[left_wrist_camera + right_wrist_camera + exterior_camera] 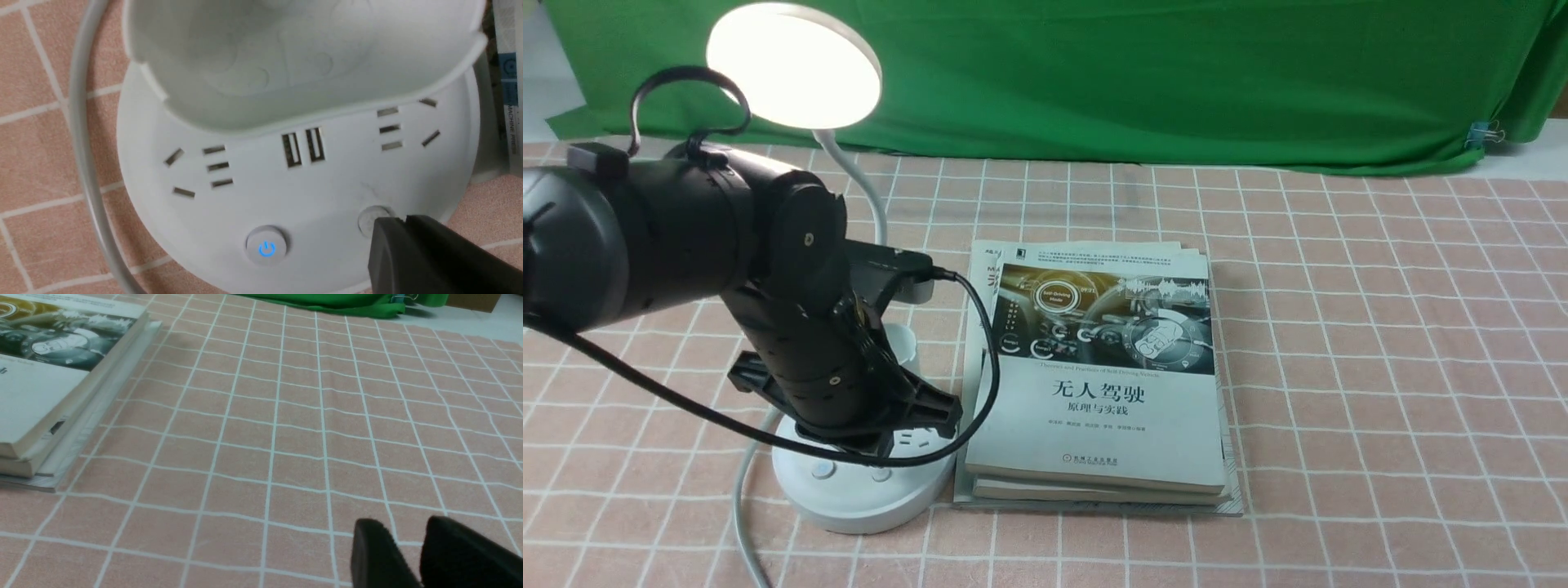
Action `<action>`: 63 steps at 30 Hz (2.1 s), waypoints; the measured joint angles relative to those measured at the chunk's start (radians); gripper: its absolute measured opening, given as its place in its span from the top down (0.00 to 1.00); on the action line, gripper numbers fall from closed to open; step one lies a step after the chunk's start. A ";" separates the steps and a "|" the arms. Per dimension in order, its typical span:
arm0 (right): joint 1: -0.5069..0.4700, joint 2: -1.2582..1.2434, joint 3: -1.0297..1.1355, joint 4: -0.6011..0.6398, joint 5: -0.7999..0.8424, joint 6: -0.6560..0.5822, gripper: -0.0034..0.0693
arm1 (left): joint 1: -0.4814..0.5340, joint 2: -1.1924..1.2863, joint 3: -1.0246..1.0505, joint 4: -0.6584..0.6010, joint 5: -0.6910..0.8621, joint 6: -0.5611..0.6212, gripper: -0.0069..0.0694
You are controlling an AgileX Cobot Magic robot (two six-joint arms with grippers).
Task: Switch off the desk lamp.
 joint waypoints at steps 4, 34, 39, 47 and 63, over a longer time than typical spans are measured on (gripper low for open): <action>0.000 0.000 0.000 0.000 0.000 0.000 0.62 | 0.000 0.042 0.000 0.000 -0.010 0.000 0.91; 0.000 0.000 0.000 0.000 0.000 0.000 0.62 | 0.000 -0.683 0.441 -0.048 -0.302 0.001 0.91; 0.000 0.000 0.000 0.000 0.000 0.000 0.62 | 0.000 -0.865 0.566 -0.071 -0.428 0.000 0.91; 0.000 0.000 0.000 0.000 0.000 0.000 0.62 | 0.000 -1.075 0.698 -0.074 -0.478 0.000 0.91; 0.000 0.000 0.000 0.000 0.000 0.000 0.62 | 0.000 -1.090 0.699 0.032 -0.456 0.012 0.91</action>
